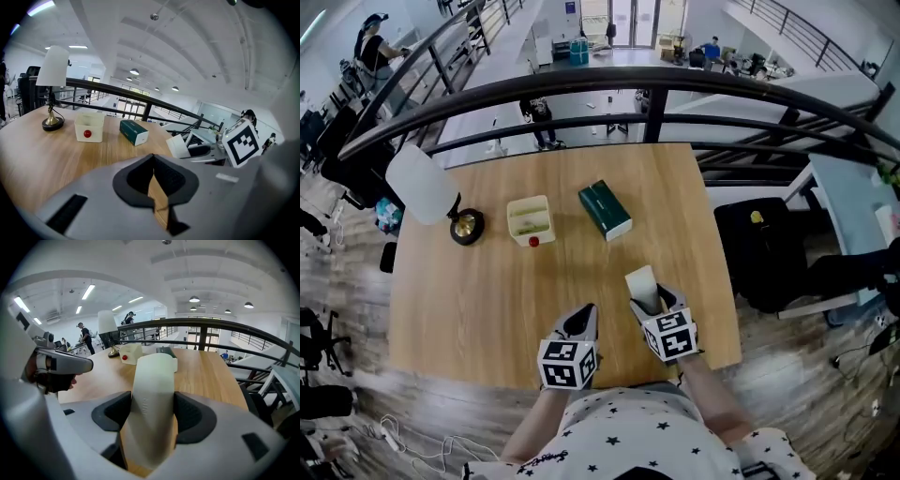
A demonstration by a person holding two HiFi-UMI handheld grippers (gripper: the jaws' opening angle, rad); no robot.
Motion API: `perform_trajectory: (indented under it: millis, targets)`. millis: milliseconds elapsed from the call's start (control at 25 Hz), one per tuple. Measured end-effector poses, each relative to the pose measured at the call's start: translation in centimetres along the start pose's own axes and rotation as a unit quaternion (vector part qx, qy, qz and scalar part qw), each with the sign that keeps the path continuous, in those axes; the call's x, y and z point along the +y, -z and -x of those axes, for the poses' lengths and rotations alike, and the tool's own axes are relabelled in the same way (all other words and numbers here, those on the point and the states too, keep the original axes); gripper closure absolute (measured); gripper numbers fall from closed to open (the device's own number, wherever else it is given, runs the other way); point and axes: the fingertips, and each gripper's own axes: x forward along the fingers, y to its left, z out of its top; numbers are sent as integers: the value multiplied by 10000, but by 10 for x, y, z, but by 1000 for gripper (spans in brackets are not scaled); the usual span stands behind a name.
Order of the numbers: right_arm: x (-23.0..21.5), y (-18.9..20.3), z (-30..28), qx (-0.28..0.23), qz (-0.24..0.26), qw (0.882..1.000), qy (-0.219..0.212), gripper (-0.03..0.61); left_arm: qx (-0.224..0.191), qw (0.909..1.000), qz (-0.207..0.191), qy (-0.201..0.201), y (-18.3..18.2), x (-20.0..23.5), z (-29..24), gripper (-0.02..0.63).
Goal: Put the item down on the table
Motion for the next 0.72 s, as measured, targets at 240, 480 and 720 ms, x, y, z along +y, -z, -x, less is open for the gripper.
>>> perform_trajectory:
  millis: [240, 480, 720]
  targets:
    - [0, 21, -31, 568, 318, 9977, -182, 298, 16, 9996, 121, -238, 4, 6, -3, 601]
    - [4, 36, -53, 1043, 756, 9910, -366, 298, 2, 9987, 220, -454, 9, 12, -4, 601]
    - [6, 46, -68, 1356, 895, 9858, -433, 298, -2, 9980, 260, -570, 13, 16, -1, 601]
